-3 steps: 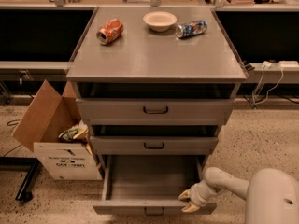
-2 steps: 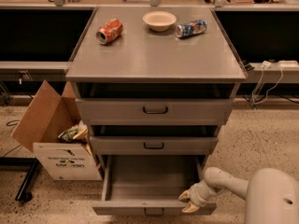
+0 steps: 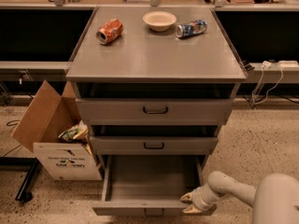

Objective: Open bottom drawer

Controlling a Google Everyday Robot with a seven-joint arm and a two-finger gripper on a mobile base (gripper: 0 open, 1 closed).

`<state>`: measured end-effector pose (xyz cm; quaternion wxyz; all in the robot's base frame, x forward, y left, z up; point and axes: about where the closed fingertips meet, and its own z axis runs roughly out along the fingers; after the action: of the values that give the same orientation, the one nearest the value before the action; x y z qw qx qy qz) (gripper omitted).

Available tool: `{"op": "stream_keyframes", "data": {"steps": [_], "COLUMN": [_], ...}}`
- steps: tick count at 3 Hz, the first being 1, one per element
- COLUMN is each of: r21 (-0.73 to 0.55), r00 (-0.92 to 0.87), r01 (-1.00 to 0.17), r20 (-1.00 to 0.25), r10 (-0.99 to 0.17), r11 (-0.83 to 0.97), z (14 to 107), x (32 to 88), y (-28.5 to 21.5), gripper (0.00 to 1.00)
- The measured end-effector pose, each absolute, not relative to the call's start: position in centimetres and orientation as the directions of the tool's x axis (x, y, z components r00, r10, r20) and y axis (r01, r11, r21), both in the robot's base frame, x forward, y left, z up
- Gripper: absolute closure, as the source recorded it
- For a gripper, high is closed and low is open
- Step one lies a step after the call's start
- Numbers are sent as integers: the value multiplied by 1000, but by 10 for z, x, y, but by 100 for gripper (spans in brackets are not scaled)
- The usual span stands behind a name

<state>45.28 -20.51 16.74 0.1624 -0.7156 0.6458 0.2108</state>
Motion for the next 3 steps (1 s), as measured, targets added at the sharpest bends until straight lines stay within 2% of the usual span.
{"op": "stream_keyframes", "data": {"steps": [1, 2, 3], "r21": [44, 44, 44], "r00": [58, 58, 58], "r01": [-995, -995, -994], "r20": [-524, -524, -524], "r10": [-850, -850, -850], "r11": [-95, -95, -95], "z": [163, 163, 163], "x": [441, 441, 441], "y": [-212, -212, -212], "gripper": [100, 81, 50]}}
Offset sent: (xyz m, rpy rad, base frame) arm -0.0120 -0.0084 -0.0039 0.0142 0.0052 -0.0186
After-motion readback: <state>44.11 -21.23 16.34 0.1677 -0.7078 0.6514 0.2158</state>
